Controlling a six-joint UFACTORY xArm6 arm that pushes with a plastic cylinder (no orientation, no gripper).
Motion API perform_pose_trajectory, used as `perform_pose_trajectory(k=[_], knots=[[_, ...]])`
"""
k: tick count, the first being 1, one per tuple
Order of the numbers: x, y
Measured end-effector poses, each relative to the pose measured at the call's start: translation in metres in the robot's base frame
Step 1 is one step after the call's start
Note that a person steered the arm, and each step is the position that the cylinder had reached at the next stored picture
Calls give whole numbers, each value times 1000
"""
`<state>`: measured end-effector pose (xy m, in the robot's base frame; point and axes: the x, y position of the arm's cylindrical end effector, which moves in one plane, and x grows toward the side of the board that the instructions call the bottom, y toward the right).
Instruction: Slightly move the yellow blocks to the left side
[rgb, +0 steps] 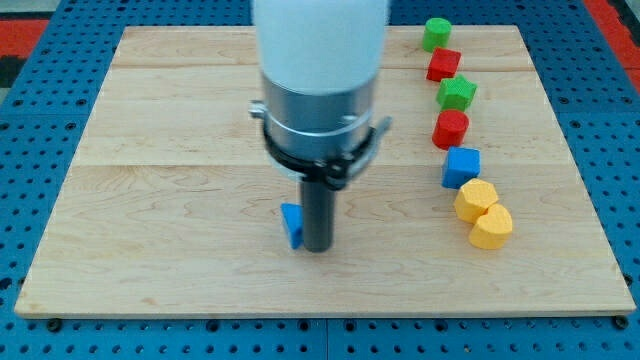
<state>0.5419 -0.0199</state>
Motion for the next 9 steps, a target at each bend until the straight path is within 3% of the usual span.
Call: perform_pose_trajectory(k=[1, 3, 5, 6, 7, 9], knots=[[-16, -23], [-10, 65], [70, 135], [65, 197], [33, 241], [22, 190]])
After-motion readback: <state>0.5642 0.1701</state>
